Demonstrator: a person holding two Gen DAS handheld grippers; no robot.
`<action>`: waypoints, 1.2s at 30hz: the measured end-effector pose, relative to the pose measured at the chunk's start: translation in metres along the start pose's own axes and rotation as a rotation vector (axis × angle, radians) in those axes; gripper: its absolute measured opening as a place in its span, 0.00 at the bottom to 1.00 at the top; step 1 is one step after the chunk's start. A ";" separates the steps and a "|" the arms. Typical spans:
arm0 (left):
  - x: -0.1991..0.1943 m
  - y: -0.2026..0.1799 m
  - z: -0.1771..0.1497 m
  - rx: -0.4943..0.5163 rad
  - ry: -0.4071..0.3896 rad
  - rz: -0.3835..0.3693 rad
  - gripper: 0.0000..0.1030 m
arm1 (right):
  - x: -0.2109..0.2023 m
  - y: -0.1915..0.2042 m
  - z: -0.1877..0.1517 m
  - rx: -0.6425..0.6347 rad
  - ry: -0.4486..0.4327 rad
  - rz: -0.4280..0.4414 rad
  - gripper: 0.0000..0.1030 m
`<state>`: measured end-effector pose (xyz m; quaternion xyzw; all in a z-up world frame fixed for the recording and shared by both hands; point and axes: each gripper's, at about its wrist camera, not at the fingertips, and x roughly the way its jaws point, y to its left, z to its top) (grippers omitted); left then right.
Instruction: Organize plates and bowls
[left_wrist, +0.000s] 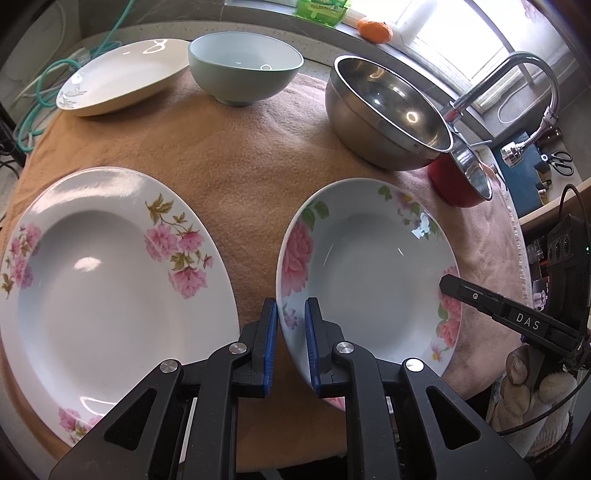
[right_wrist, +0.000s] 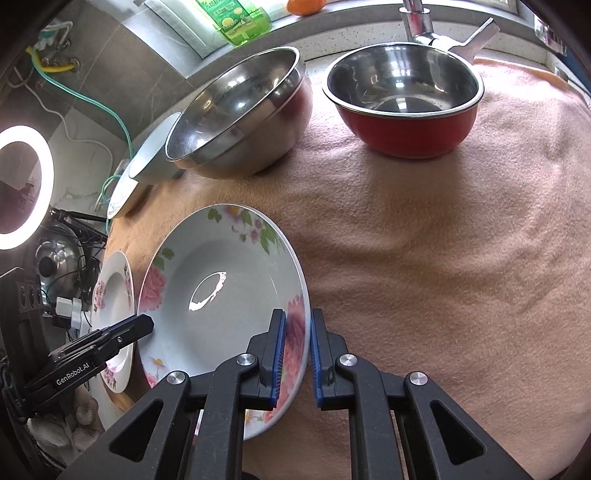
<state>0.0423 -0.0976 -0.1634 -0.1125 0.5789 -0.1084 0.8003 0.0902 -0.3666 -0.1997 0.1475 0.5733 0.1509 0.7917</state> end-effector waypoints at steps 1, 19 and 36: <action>0.000 0.000 0.000 0.002 -0.001 0.002 0.13 | 0.000 0.000 0.000 0.003 0.001 0.003 0.11; -0.008 0.000 0.001 -0.002 -0.022 0.002 0.13 | -0.010 0.004 0.000 -0.004 -0.008 0.010 0.11; -0.034 0.014 0.000 -0.044 -0.082 -0.007 0.13 | -0.027 0.032 0.006 -0.048 -0.041 0.032 0.11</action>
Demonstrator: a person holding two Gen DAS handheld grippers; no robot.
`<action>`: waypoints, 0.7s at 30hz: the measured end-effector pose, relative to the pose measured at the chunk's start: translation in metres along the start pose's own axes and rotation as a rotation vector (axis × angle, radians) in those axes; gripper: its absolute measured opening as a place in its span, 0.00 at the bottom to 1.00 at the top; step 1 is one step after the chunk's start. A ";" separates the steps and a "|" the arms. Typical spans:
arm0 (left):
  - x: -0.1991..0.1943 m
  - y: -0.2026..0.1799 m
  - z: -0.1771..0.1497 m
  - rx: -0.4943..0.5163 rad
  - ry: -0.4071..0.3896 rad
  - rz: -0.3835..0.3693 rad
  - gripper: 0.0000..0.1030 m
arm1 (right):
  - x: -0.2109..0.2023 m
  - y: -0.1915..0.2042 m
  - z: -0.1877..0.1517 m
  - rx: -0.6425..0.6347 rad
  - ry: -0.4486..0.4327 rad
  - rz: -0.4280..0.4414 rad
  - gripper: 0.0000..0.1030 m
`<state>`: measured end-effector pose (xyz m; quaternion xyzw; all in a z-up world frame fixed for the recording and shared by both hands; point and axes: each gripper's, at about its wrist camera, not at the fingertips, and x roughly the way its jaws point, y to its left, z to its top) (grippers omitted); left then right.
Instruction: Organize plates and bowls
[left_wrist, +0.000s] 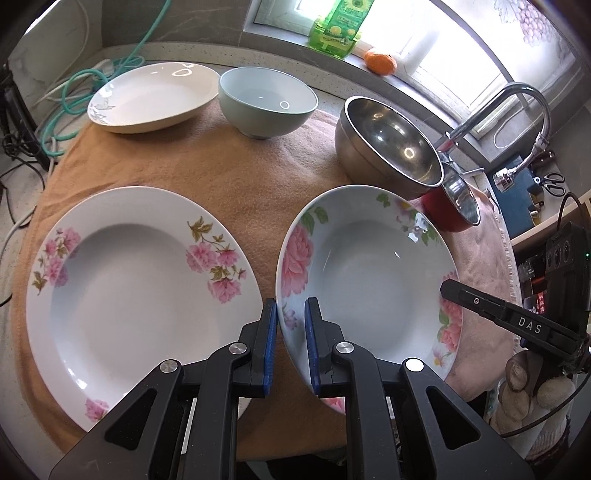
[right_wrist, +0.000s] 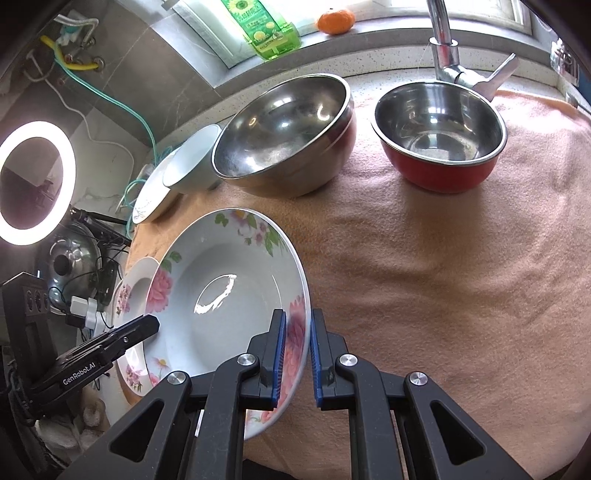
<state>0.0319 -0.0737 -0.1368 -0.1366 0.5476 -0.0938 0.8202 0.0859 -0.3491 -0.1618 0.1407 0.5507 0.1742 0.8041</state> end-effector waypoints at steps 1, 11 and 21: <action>-0.001 0.002 0.000 -0.003 -0.002 0.002 0.13 | 0.000 0.002 0.000 -0.006 -0.001 0.003 0.11; -0.018 0.022 -0.002 -0.054 -0.038 0.021 0.13 | 0.007 0.031 0.007 -0.055 0.009 0.033 0.11; -0.032 0.049 -0.008 -0.115 -0.062 0.050 0.13 | 0.023 0.064 0.009 -0.109 0.035 0.060 0.11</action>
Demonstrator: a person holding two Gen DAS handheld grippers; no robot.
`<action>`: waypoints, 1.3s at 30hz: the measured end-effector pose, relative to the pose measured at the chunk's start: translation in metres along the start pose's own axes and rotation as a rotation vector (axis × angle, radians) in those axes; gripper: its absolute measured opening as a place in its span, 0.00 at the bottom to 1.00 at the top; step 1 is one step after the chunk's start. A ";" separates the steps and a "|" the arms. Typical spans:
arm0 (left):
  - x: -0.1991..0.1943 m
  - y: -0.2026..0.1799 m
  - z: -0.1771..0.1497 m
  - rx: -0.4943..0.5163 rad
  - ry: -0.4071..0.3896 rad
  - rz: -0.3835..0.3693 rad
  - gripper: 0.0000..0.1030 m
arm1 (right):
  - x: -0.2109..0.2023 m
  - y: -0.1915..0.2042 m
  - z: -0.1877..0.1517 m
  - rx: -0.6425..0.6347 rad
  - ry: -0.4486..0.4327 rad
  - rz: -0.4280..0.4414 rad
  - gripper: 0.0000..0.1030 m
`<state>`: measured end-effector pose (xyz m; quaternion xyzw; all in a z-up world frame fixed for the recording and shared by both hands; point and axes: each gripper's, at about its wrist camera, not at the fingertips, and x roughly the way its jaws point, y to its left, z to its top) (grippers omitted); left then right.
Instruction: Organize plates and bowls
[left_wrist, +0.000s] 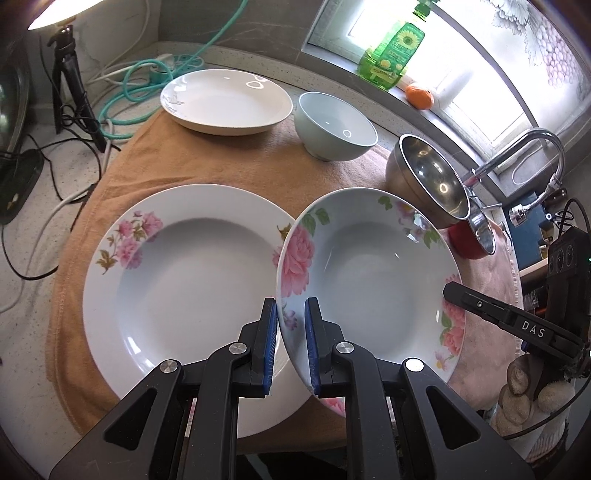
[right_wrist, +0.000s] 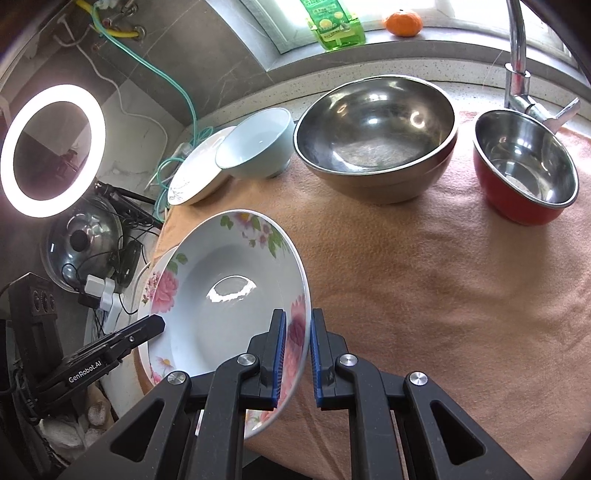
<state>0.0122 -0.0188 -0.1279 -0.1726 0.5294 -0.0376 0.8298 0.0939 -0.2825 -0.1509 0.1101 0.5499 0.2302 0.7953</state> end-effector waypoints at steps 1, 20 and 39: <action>-0.001 0.003 0.000 -0.007 -0.003 0.003 0.13 | 0.002 0.003 0.000 -0.005 0.004 0.003 0.11; -0.018 0.058 -0.013 -0.123 -0.025 0.067 0.13 | 0.044 0.055 0.003 -0.111 0.081 0.044 0.11; -0.020 0.087 -0.016 -0.180 -0.031 0.106 0.13 | 0.069 0.080 0.001 -0.162 0.130 0.054 0.11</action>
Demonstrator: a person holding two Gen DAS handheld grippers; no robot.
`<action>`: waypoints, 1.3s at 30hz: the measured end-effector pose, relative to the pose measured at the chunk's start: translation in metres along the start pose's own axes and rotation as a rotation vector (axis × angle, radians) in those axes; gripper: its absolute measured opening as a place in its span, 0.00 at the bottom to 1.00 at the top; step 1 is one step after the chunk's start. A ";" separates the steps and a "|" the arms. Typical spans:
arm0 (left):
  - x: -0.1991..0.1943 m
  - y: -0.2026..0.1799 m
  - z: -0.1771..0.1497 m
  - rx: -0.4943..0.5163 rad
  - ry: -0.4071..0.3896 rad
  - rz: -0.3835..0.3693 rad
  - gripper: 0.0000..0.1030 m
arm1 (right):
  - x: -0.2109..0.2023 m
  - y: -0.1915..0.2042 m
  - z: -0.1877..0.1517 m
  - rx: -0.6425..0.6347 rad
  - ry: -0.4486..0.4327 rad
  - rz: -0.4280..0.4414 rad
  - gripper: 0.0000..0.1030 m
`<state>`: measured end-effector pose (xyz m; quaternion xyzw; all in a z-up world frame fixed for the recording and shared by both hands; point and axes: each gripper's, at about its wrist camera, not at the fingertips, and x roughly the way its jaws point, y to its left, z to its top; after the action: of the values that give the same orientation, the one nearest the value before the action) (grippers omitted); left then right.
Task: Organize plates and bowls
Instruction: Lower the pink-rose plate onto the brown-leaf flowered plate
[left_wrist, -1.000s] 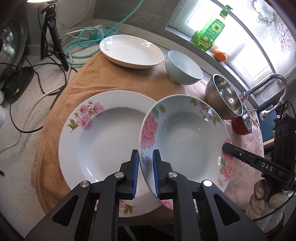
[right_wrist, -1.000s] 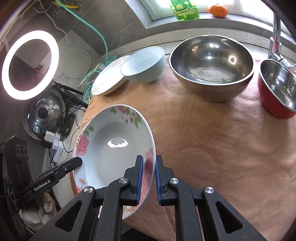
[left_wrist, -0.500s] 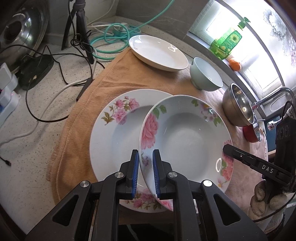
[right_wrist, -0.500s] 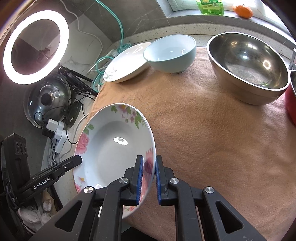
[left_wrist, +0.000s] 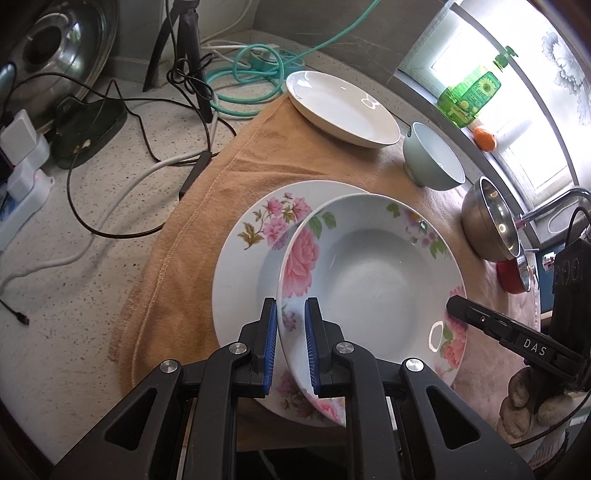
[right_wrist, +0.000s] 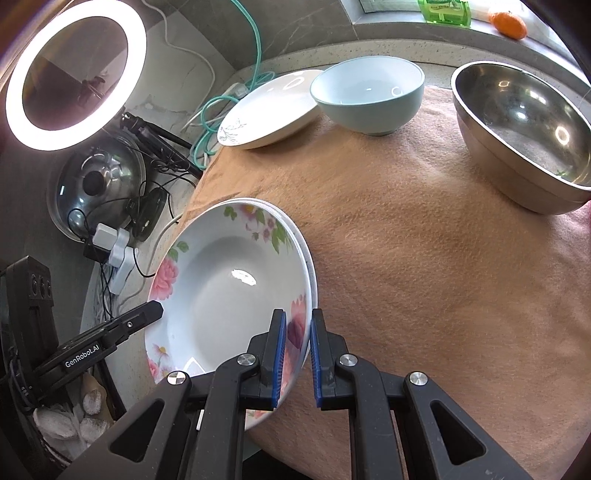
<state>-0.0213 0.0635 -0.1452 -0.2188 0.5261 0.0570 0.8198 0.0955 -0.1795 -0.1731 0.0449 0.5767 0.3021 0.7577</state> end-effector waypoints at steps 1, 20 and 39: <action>0.000 0.001 0.000 0.000 -0.001 0.003 0.13 | 0.001 0.001 0.000 -0.003 0.002 0.000 0.11; 0.008 0.022 0.002 -0.016 0.001 0.043 0.13 | 0.024 0.016 -0.001 -0.041 0.030 -0.018 0.11; 0.010 0.019 0.002 0.027 -0.021 0.063 0.13 | 0.028 0.036 -0.001 -0.151 0.020 -0.127 0.15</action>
<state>-0.0212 0.0801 -0.1589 -0.1903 0.5249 0.0781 0.8259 0.0845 -0.1357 -0.1822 -0.0521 0.5613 0.2965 0.7709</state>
